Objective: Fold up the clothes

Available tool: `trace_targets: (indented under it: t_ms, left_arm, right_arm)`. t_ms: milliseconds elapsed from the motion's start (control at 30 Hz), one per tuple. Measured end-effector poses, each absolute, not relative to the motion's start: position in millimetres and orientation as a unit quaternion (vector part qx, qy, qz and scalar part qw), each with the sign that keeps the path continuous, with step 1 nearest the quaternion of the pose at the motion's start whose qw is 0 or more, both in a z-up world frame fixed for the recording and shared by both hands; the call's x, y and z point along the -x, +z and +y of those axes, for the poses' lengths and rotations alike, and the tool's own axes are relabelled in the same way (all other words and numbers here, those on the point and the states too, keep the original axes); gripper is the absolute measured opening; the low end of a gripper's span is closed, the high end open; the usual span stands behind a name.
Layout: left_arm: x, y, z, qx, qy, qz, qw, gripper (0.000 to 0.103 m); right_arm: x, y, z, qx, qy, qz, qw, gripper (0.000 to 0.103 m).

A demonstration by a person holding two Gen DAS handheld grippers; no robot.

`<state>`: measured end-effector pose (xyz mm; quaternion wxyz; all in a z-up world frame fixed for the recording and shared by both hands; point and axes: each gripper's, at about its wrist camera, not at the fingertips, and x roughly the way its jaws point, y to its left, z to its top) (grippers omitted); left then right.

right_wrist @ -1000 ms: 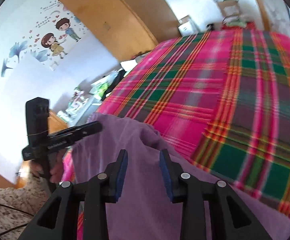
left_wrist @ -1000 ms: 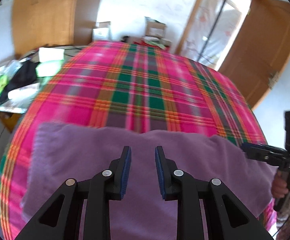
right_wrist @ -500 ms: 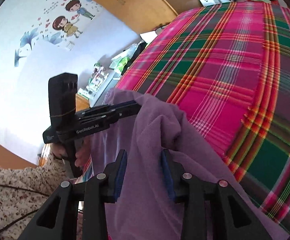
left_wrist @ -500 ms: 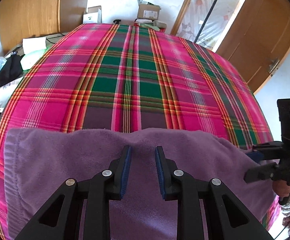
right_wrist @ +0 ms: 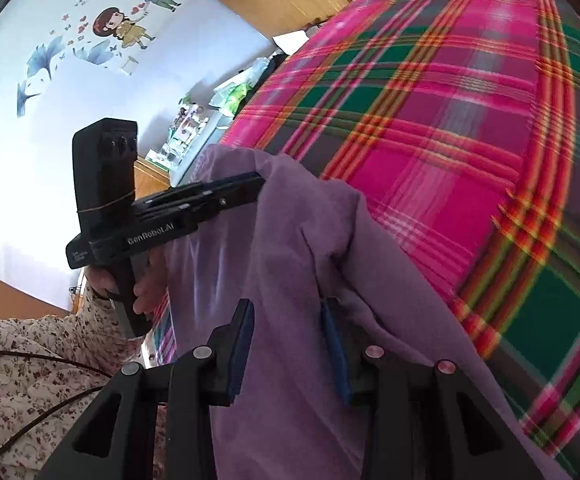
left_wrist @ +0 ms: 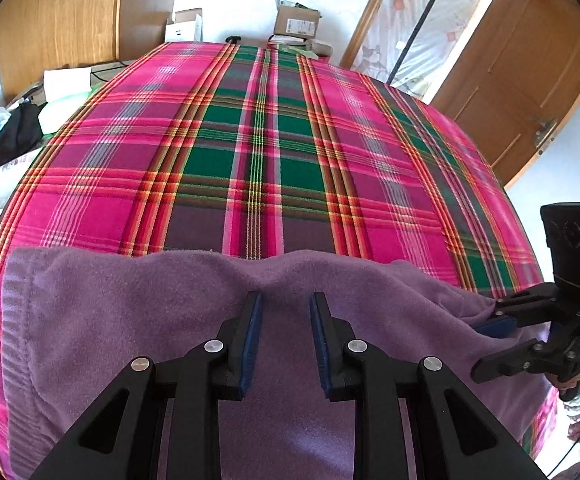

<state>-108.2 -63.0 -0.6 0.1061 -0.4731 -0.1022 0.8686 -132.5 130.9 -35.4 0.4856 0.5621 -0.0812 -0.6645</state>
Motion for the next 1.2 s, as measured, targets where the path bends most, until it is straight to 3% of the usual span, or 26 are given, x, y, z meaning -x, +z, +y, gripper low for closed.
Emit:
trace_targets:
  t_ms: [333, 467, 700, 1000, 1200]
  left_arm:
    - [104, -3, -69, 0.470, 0.867, -0.119, 0.113, 0.026]
    - [103, -4, -69, 0.469, 0.868, -0.119, 0.114, 0.026]
    - [103, -5, -72, 0.466, 0.869, -0.122, 0.117, 0.026]
    - [101, -5, -73, 0.463, 0.869, -0.124, 0.121, 0.026]
    - [98, -5, -74, 0.462, 0.869, -0.126, 0.123, 0.026]
  right_arm:
    - [137, -34, 123, -0.542, -0.677, -0.112, 0.485, 0.040]
    - [136, -25, 115, -0.503, -0.704, -0.115, 0.488, 0.046]
    - [136, 2, 139, -0.397, -0.782, -0.154, 0.455, 0.047]
    - [156, -39, 144, -0.543, -0.687, -0.186, 0.445, 0.047]
    - [157, -47, 116, -0.570, -0.653, -0.163, 0.471, 0.048]
